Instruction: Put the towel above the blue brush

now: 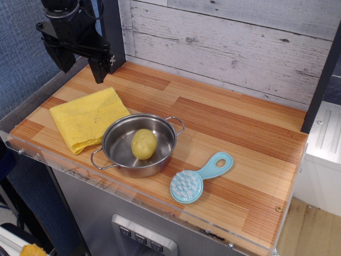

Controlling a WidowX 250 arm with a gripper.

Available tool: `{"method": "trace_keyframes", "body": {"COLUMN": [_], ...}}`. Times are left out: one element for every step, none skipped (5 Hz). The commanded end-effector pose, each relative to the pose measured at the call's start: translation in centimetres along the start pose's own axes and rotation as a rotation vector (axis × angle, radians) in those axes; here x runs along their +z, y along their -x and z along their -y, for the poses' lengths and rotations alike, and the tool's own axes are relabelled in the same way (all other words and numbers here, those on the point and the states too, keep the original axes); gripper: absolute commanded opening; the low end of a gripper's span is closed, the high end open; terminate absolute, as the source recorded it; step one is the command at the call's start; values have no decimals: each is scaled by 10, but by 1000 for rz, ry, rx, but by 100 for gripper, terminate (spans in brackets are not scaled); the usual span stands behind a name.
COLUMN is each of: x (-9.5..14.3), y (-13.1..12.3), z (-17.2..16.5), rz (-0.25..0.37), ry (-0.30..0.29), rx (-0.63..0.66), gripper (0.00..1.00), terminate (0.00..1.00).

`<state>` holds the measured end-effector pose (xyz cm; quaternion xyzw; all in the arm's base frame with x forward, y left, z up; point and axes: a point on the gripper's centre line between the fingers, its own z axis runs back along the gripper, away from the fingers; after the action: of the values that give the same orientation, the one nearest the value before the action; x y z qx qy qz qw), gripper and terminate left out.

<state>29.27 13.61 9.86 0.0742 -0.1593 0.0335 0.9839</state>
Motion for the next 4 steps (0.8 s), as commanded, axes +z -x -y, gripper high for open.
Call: {"method": "trace_keyframes", "body": {"x": [0,-12,-21,-29], "y": [0,4,7,11], "z": [0,-9,-11,-13], "rz": [0,-33,-63,-97], "ry": [0,-14,-27,-34], "rx": [0,15,6,5], "gripper": [100,100,100,100], "terminate": [0,0,0,0]}}
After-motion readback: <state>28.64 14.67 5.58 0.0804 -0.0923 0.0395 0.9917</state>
